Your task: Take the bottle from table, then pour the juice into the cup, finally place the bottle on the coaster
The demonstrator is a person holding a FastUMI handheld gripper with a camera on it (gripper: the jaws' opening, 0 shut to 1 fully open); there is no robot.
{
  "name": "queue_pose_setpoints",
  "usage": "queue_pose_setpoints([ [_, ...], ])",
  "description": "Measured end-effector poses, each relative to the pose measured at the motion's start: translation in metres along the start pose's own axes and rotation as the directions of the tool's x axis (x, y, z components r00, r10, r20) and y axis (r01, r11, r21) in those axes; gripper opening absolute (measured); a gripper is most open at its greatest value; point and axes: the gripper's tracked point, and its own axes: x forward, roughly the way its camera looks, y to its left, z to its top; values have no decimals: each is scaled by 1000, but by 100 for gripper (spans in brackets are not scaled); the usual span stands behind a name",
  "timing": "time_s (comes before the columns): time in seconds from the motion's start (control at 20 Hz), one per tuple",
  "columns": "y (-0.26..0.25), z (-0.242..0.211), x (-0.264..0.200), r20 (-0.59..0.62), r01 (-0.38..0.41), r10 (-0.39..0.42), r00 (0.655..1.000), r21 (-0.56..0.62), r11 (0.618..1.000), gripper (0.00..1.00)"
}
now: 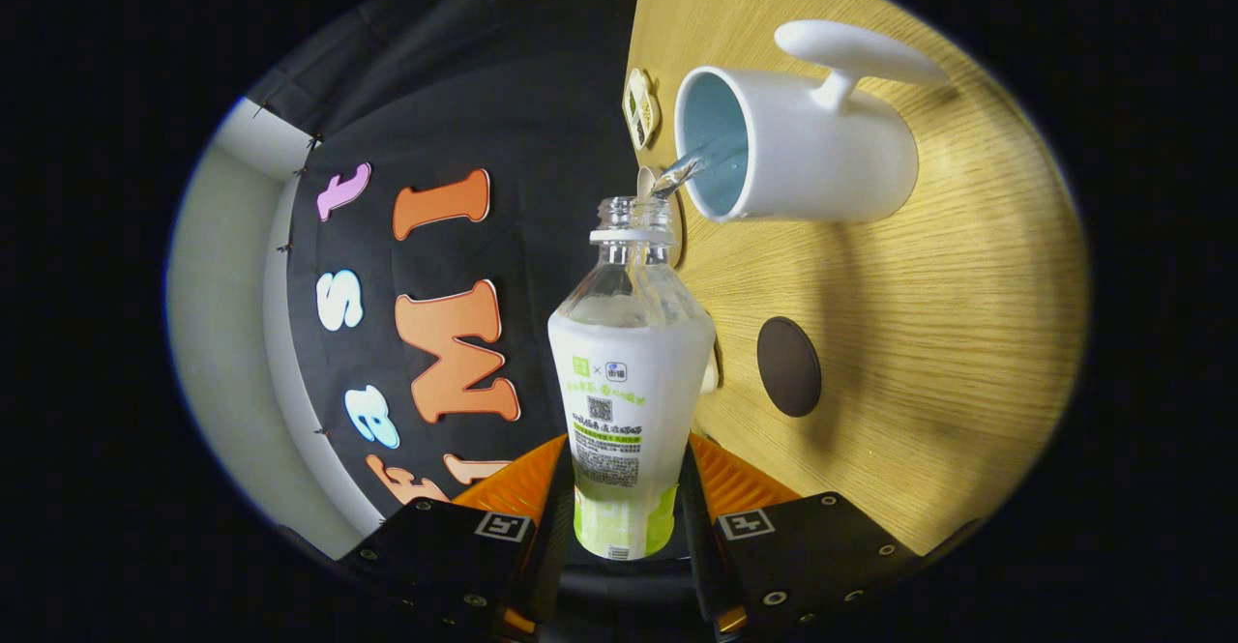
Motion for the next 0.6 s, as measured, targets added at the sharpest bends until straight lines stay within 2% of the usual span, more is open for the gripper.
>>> queue_pose_setpoints([
  [0.6,16,9,1,9,-64,64,998,103,993,56],
])
